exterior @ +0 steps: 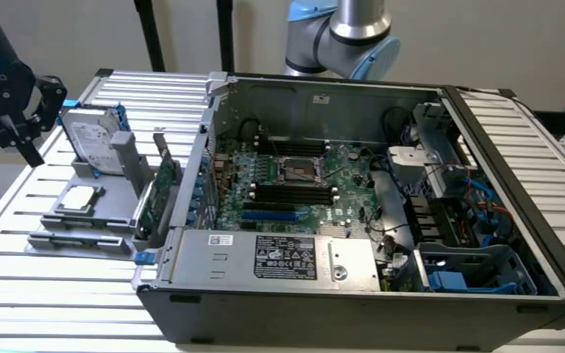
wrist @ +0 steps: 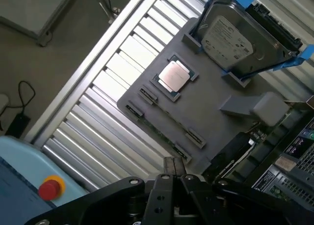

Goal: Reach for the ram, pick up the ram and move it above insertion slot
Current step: 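Pick up the ram and move it above insertion slot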

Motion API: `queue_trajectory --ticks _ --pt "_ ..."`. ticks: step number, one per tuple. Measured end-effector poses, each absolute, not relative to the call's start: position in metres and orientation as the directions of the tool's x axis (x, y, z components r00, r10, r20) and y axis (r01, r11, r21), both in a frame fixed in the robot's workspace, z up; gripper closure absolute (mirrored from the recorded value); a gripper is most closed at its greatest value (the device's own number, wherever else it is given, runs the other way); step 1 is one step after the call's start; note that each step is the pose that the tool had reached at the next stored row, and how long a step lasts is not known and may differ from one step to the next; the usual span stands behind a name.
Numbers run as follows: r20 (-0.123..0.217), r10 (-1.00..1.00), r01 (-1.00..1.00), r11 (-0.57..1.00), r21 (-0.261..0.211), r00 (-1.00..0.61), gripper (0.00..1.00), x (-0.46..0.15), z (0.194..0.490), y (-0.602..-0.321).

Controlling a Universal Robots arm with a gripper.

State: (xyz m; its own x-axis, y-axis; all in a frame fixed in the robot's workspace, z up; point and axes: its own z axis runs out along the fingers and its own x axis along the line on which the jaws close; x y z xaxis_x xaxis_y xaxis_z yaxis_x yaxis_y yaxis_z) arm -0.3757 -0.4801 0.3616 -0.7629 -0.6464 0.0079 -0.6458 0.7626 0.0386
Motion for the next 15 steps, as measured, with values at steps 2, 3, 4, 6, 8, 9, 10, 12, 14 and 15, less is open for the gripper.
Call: queue_trajectory --ticks 2,3,4,6,8,9,10,12,14,15 --pt "0.008 -0.674 -0.674 0.738 0.039 -0.738 0.89 -0.3757 0.3607 -0.4801" --pt "0.008 -0.688 -0.687 0.726 0.039 -0.726 0.89 -0.3757 0.3602 -0.4801" --pt "0.008 -0.7 -0.7 0.713 0.039 -0.714 0.89 -0.3757 0.3597 -0.4801" --pt "0.008 -0.726 -0.725 0.688 0.039 -0.688 0.89 -0.3757 0.3588 -0.4801" --pt "0.008 -0.751 -0.75 0.66 0.039 -0.66 0.89 -0.3757 0.3577 -0.4801" --pt "0.008 -0.763 -0.762 0.646 0.039 -0.647 0.89 -0.3757 0.3572 -0.4801" --pt "0.008 -0.774 -0.773 0.633 0.039 -0.633 0.89 -0.3757 0.3567 -0.4801" --pt "0.008 -0.797 -0.796 0.604 0.039 -0.604 0.89 -0.3757 0.3555 -0.4801" --pt "0.008 -0.818 -0.817 0.575 0.039 -0.576 0.89 -0.3757 0.3543 -0.4801" --pt "0.008 -0.828 -0.827 0.561 0.039 -0.561 0.89 -0.3757 0.3537 -0.4801"
